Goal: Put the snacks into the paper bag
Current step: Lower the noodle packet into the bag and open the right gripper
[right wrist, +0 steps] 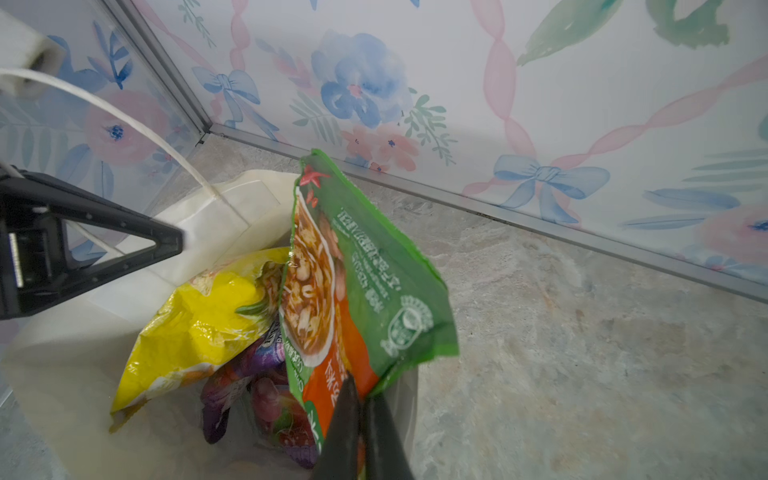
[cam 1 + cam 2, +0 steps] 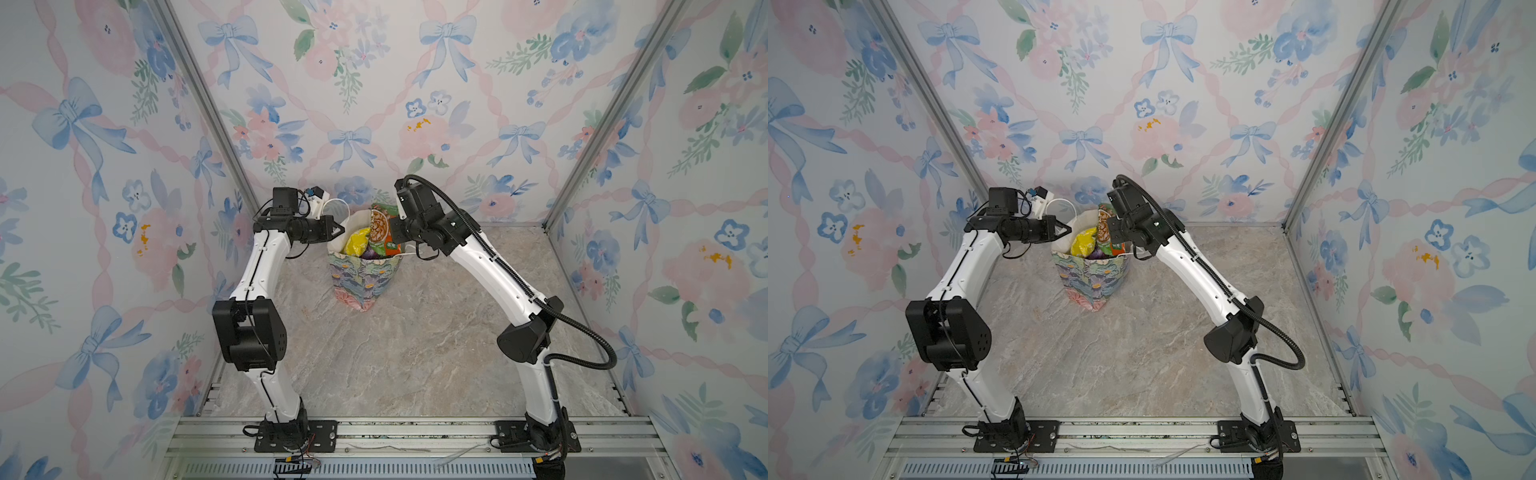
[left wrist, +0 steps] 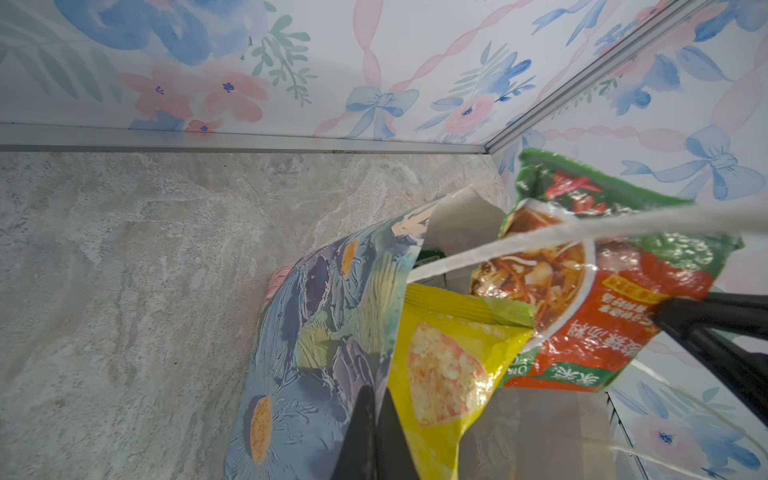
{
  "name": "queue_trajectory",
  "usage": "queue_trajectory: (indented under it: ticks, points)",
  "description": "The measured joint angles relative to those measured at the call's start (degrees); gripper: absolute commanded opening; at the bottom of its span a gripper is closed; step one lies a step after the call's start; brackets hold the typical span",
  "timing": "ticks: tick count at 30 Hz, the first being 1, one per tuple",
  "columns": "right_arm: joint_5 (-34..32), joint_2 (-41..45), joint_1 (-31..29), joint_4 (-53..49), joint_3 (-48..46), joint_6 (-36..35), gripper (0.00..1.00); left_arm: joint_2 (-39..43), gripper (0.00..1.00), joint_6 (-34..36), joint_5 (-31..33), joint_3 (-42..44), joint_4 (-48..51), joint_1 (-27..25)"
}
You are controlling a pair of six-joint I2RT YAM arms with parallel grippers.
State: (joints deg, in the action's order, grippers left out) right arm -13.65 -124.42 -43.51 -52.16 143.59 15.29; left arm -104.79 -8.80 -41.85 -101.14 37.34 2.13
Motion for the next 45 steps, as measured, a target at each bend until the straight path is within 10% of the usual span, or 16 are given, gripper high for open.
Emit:
queue_trajectory:
  ticks: [27,35,45]
  points:
    - [9.38,-0.26,-0.22,2.29,-10.73,7.72,0.0,0.0,0.0,0.02,-0.2,0.0,0.02,-0.07]
    - [10.54,0.35,-0.61,1.88,-10.21,7.69,0.58,0.0,0.0,0.0,-0.22,0.0,0.02,-0.07]
    - [9.77,0.81,-0.92,1.84,-3.28,6.25,0.74,0.0,0.0,0.02,-0.2,0.0,0.02,-0.07]
